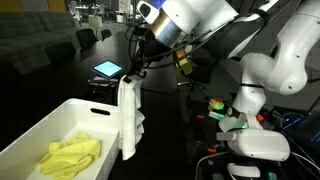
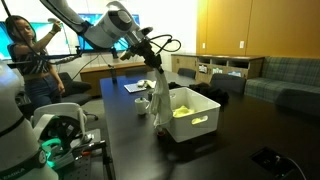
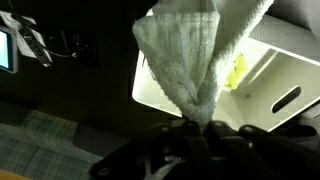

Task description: Put the yellow and white cloths in the storage box and put the marker in the mug cup

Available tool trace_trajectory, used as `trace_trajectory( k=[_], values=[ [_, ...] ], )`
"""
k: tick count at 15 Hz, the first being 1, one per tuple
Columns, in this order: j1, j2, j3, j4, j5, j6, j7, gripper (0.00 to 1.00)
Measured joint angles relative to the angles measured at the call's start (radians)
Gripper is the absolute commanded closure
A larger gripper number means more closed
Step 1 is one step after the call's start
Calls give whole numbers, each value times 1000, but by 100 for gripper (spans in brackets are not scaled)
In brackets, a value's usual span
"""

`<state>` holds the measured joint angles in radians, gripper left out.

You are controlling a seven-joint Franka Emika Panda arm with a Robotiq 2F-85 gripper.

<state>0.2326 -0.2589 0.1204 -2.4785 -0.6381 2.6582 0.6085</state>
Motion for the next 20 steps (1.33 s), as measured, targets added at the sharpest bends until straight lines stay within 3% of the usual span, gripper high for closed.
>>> trace_trajectory(
  k=[5,13,16,20],
  values=[
    [-52,-74,42,17,188,18,-41,98],
    [-86,-105,46,124,464,42,-201,98],
    [-87,-60,45,194,514,36,-279,98],
    [-92,98,45,325,524,5,-356,98]
  ],
)
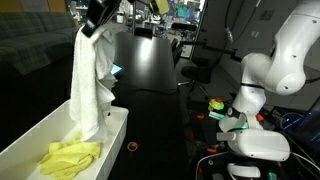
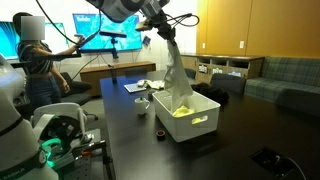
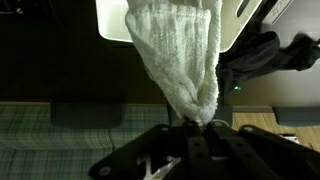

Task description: Put the yellow and white cloths in the storage box and put the marker in the mug cup

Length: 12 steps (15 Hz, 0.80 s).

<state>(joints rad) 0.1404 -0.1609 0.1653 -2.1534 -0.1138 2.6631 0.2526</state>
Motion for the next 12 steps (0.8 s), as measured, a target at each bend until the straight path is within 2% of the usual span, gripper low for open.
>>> trace_trajectory(
  k=[1,3,7,10,12],
  values=[
    [-2,54,-1,40,0,-10,-16,68],
    [-5,149,-5,111,0,-32,-47,60],
    [-10,279,-31,214,0,-94,-129,29],
    [-28,298,-50,214,5,-168,-221,7],
    [-50,290,-62,185,16,-233,-306,0]
  ],
)
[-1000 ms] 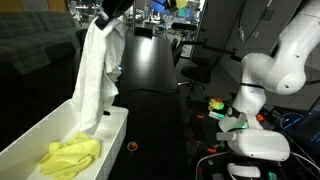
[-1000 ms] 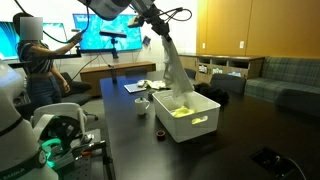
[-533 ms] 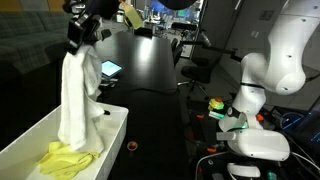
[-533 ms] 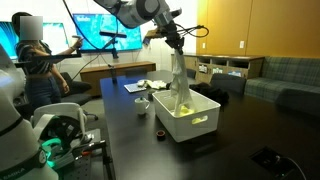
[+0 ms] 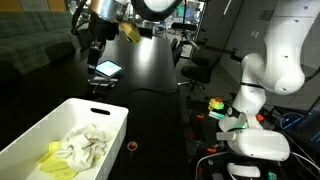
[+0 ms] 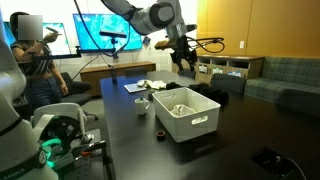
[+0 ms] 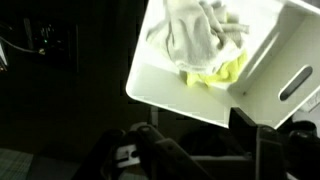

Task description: Put the yellow and white cloths in the storage box and put the marker in the mug cup

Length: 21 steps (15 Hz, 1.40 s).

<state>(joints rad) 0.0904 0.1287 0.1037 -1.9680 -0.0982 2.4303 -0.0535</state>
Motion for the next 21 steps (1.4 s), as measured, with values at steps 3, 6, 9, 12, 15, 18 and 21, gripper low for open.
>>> trace_trajectory(
  k=[3,6,9,12,15,18,21],
  values=[
    [-39,-34,-27,-106,6,-34,-124,0],
    [-74,-72,-57,-254,8,-25,-226,0],
    [-95,-81,-81,-398,18,43,-278,0],
    [-102,-73,-85,-520,59,137,-298,0],
    [-101,-42,-76,-597,120,231,-304,0],
    [-95,27,-40,-612,197,321,-292,0],
    [-91,113,22,-602,287,429,-242,0]
  ],
)
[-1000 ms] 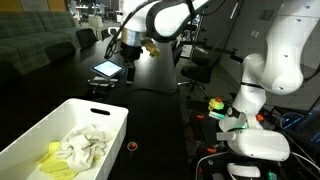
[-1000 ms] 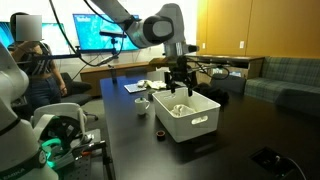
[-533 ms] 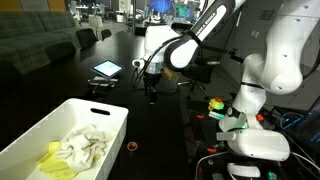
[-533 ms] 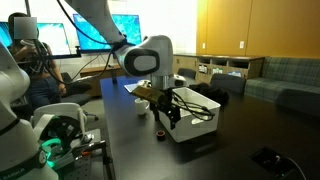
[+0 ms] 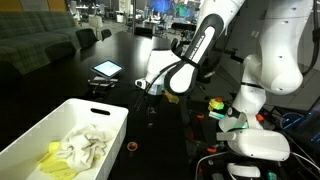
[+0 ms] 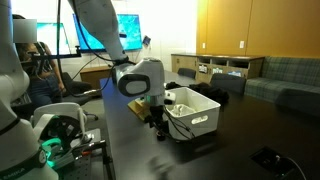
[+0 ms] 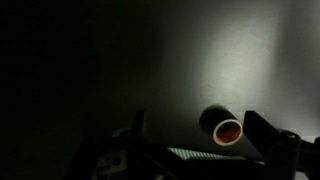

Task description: Put the yellow and white cloths in the storage box and put the marker in the mug cup

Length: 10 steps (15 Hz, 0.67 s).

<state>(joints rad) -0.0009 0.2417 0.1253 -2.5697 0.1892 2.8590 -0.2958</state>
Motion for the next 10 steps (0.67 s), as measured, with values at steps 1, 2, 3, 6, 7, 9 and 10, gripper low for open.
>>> trace_trajectory(
  k=[1,2,3,6,7,9,10],
  values=[
    [0,31,23,9,26,30,22,0],
    [-1,61,48,21,49,54,40,0],
    [-3,91,73,33,67,76,55,0],
    [-9,167,127,65,73,132,114,0],
    [-11,187,141,72,73,153,129,0],
    [-10,221,157,84,69,192,157,0],
    [-8,236,160,91,63,207,169,0]
  ],
)
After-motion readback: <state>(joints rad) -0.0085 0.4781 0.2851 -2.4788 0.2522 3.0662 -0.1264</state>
